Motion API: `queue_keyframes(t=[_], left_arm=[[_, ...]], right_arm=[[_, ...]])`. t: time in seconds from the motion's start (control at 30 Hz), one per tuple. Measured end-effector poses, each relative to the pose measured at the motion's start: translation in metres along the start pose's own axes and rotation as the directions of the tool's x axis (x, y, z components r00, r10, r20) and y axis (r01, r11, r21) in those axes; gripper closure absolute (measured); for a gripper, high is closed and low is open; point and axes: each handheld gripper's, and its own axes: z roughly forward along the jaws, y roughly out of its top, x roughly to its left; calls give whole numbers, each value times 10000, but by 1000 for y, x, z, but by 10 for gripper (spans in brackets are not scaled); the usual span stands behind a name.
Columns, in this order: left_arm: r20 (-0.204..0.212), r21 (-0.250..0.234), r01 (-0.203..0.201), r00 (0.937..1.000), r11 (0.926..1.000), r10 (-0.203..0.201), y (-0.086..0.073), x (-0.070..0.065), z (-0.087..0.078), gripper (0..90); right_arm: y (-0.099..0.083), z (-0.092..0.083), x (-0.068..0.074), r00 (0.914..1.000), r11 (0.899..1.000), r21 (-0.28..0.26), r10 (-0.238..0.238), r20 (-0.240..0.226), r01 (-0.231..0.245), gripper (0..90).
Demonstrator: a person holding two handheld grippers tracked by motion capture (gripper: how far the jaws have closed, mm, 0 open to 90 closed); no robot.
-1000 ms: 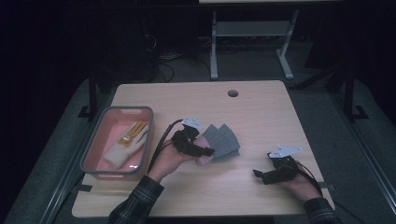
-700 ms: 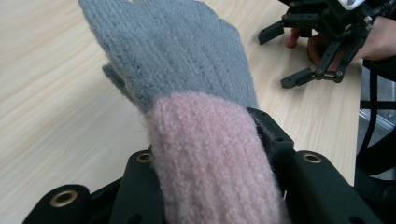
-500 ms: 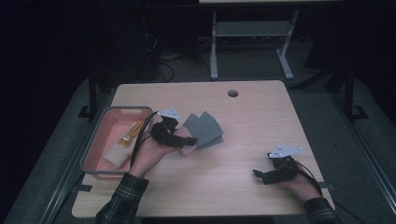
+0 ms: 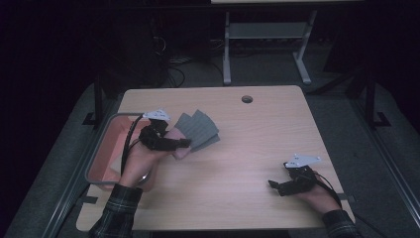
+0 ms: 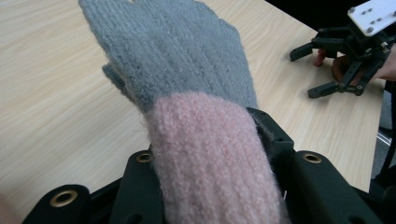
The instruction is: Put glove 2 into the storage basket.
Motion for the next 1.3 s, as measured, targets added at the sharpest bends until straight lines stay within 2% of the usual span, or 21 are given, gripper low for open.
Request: queue_keyframes(t=[0.27,0.5,0.67,0.77,0.8,0.87,1.07,1.17,1.2,1.3], left_arm=[[-701,-312,321,9970,9990,-342,-9,16,-28,602],[-1509,-592,697,9855,9958,-780,-24,34,-58,602],[-1975,-927,1149,9715,9890,-1314,-37,48,-78,601],[-2227,-971,1398,9619,9854,-1584,-46,57,-87,602],[-2341,-1011,1548,9564,9828,-1747,-49,60,-90,602],[-2478,-961,1711,9500,9806,-1900,-55,64,-94,601],[-2989,-786,2198,9253,9724,-2333,-74,78,-102,601],[-2933,-733,2429,9217,9673,-2537,-81,82,-98,601],[-2883,-634,2437,9239,9678,-2516,-82,84,-96,600],[-2915,-384,2551,9219,9661,-2550,-85,88,-88,600]], right_arm=[[0,0,0,10000,10000,2,13,-2,-13,84],[0,0,0,10000,10000,1,20,-4,-20,84],[0,0,0,10000,10000,7,39,-5,-39,84],[0,0,0,10000,10000,7,32,-8,-32,84],[0,0,0,10000,10000,9,31,-8,-31,84],[0,0,0,10000,10000,8,38,-4,-38,84],[0,0,0,10000,10000,10,40,-4,-40,84],[0,0,0,10000,10000,11,38,-3,-38,84],[0,0,0,10000,10000,10,41,-2,-41,84],[0,0,0,10000,10000,10,43,-3,-43,84]])
